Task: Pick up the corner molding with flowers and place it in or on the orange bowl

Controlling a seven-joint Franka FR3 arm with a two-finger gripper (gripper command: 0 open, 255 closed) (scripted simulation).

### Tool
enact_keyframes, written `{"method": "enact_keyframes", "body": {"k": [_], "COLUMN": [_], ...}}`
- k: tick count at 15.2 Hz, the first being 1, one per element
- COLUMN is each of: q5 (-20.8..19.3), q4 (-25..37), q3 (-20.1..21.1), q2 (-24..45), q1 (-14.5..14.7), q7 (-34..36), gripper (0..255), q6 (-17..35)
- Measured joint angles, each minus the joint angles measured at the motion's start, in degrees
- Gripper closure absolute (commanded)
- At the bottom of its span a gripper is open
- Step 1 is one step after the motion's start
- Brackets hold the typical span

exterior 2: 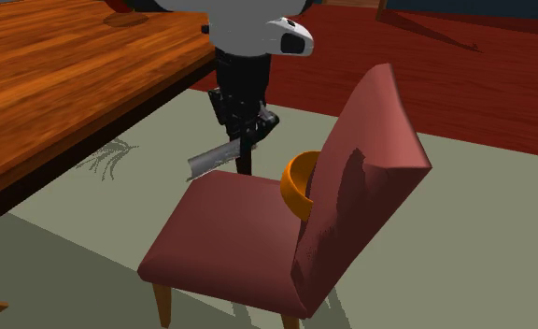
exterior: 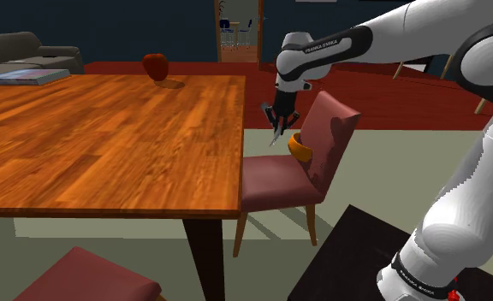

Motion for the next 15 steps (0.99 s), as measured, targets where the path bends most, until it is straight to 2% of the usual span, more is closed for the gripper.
{"method": "enact_keyframes", "body": {"k": [8,15], "q5": [-0.27,-0.98], "q4": [4.43,0.83], "q3": [-0.36,-4.92], "q2": [-0.9,-4.75], "q1": [-0.36,-4.51], "q7": [-0.1,-8.43], "gripper": [255,255], "q6": [-5.38,-6.41]}}
